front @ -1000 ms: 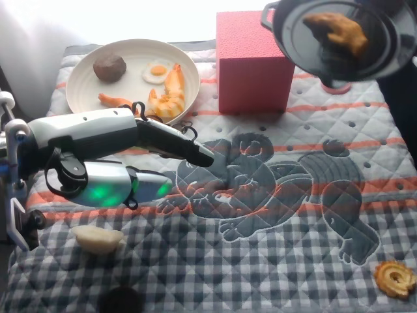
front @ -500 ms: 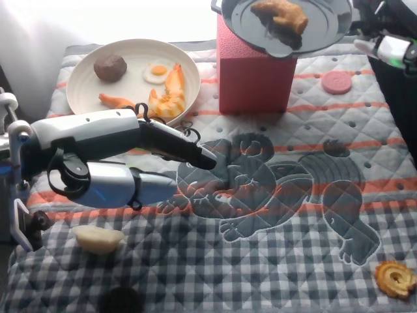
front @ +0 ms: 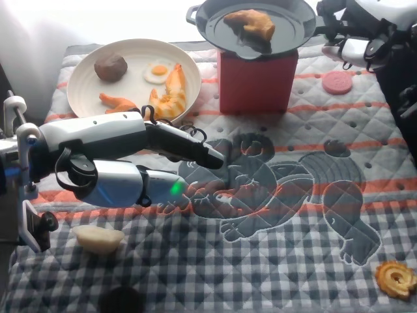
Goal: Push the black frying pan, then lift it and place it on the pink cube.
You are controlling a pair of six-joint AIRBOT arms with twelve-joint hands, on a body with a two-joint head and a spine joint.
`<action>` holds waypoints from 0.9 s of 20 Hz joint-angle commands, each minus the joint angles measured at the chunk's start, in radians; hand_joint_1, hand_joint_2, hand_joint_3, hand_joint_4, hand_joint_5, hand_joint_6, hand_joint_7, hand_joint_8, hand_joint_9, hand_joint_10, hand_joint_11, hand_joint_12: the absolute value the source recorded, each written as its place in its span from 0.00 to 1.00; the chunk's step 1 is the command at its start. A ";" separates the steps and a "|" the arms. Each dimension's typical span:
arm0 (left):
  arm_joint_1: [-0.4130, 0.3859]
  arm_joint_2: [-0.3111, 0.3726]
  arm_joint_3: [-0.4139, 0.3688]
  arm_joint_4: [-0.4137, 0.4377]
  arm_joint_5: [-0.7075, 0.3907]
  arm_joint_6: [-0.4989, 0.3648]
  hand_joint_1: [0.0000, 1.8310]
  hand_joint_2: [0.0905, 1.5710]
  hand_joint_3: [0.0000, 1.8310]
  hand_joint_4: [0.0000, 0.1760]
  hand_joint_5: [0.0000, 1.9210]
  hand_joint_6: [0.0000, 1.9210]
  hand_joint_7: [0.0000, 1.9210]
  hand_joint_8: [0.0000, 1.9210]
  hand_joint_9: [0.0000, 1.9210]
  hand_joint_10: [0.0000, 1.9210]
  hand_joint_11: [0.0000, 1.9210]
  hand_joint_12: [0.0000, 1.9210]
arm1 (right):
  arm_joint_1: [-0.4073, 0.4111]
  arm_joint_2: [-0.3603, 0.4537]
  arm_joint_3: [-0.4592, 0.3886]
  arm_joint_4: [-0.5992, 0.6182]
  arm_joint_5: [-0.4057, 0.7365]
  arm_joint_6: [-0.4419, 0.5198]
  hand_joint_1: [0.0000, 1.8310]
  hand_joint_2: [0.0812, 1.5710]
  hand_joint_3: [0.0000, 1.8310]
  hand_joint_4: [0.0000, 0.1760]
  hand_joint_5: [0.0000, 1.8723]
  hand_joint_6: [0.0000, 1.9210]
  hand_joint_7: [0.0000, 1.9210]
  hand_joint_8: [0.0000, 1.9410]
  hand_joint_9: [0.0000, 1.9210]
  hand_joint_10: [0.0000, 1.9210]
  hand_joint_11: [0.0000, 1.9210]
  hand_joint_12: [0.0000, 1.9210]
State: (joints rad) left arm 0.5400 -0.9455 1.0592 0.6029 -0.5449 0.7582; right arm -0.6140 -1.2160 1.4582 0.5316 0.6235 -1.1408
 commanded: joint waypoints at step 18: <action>0.012 -0.004 0.007 -0.073 -0.132 -0.010 0.38 0.88 0.00 0.00 0.29 0.00 0.22 0.00 0.20 0.01 0.00 0.55 | 0.016 -0.005 -0.065 0.055 0.061 -0.182 0.45 0.77 0.00 0.24 0.00 0.23 0.06 0.24 0.00 0.54 0.00 0.75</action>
State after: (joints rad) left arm 0.5560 -0.9455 1.0653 0.5636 -0.5728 0.7570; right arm -0.6140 -1.2285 1.3853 0.6067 0.5674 -1.3205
